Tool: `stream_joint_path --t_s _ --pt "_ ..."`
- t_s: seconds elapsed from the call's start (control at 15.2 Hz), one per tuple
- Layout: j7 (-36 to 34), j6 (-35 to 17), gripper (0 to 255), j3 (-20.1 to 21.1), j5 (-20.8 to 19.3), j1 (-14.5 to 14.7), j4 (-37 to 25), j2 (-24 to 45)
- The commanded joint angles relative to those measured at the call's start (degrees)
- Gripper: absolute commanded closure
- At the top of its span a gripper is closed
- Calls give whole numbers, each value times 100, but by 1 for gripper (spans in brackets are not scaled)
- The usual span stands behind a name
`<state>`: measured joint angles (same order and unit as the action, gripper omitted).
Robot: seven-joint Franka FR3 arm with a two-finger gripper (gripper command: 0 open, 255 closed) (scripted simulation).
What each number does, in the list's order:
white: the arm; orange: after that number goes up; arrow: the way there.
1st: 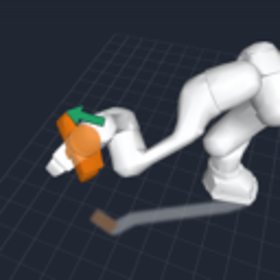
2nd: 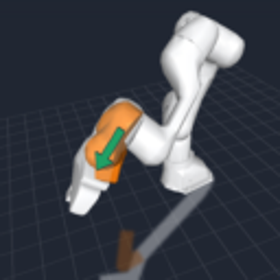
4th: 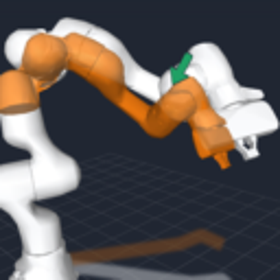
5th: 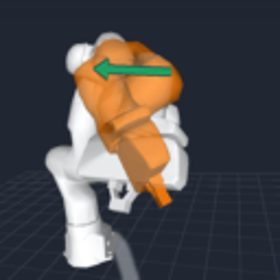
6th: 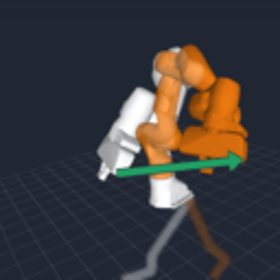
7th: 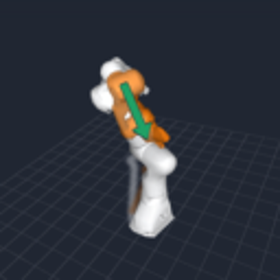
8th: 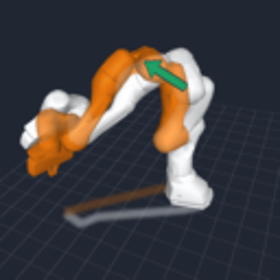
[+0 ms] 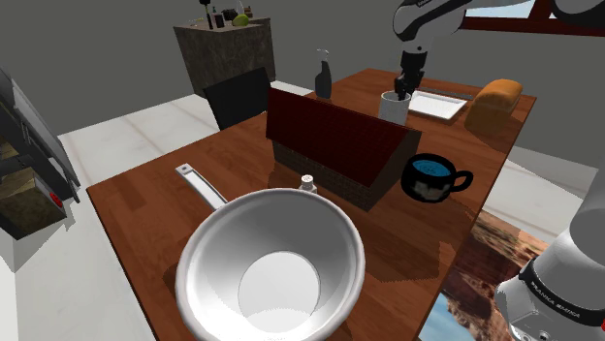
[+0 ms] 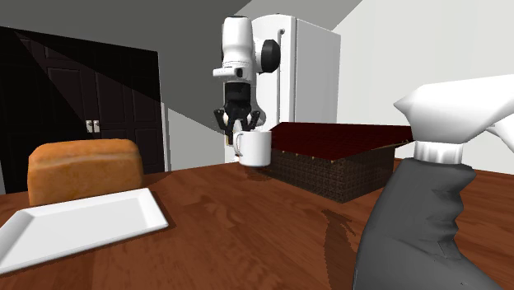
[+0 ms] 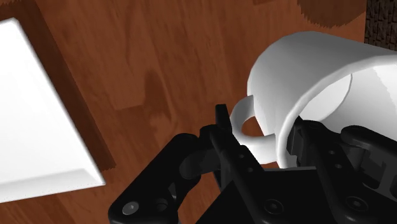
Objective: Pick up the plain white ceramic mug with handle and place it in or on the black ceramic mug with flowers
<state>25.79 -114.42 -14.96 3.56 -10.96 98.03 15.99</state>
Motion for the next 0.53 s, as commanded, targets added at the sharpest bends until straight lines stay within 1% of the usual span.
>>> stream_joint_path --t_s 0.0,0.46 --pt "-19 139 255 -1 -15 9 -102 -39" --pt "-37 644 255 -13 -47 7 -517 -133"
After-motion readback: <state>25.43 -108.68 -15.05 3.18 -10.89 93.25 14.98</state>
